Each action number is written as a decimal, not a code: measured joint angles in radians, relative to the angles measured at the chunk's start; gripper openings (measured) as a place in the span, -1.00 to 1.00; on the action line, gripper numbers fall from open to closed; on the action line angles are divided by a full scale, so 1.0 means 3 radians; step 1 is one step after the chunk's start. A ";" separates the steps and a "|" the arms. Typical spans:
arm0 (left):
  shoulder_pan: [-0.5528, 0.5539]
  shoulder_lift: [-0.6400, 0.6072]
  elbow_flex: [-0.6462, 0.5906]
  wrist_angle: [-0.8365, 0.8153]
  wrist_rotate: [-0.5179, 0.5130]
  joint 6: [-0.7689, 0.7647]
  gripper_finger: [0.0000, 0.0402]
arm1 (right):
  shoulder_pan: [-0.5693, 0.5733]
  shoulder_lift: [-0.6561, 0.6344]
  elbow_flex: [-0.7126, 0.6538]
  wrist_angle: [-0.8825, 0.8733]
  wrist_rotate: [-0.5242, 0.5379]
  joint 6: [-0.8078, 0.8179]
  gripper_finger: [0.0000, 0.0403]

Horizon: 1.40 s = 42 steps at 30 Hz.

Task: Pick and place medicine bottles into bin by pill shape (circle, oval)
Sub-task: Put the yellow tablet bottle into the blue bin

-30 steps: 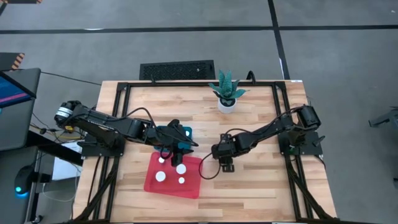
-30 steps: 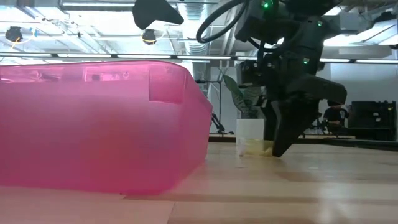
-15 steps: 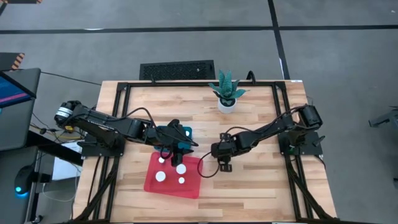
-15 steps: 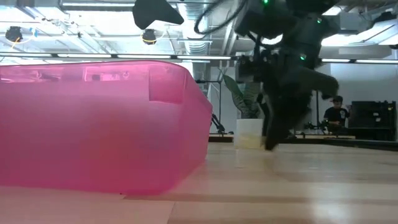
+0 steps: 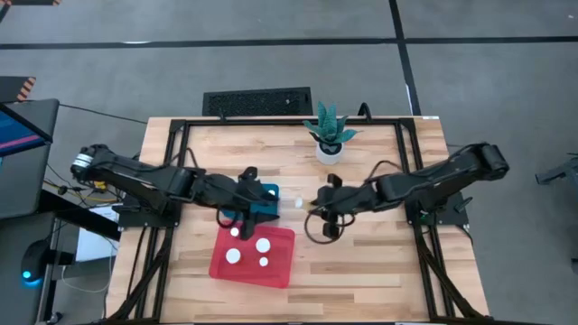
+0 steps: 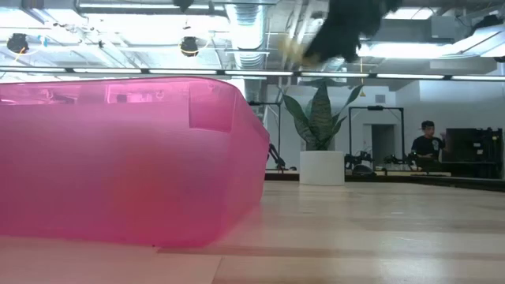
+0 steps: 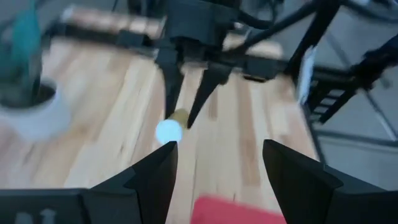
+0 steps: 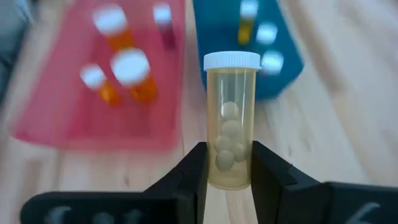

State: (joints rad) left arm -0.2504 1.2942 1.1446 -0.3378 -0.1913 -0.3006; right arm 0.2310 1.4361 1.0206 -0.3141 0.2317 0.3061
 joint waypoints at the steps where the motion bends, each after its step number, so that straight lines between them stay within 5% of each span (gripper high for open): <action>1: -0.0010 -0.0033 0.0000 0.0088 0.0015 0.0086 0.14 | 0.0004 -0.0082 0.0000 0.0059 0.0021 -0.0001 -0.50; 7: -0.0060 -0.0058 0.0001 0.0536 -0.0004 0.0649 0.14 | 0.0004 -0.0347 0.0004 0.0486 0.0136 -0.0038 -0.49; 15: 0.0029 -0.0054 0.0001 0.0458 -0.0395 0.0998 0.14 | 0.0010 -0.0303 0.0002 0.0667 0.0133 -0.0061 -0.49; 22: 0.0108 0.0174 0.0003 0.0404 -0.0166 0.1029 0.14 | 0.0014 -0.0245 0.0000 0.0763 0.0115 -0.0061 -0.49; 32: 0.0152 0.0280 0.0000 0.0548 -0.0386 0.1028 0.14 | 0.0014 -0.0248 0.0001 0.0798 0.0108 -0.0061 -0.49; 42: 0.0252 0.0357 0.0002 0.0659 -0.0042 0.1026 0.14 | 0.0014 -0.0248 0.0001 0.0791 0.0096 -0.0079 -0.49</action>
State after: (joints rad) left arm -0.1747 1.4013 1.1453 -0.1401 -0.2038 0.0071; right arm 0.2352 1.3617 1.0210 -0.0767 0.2604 0.2824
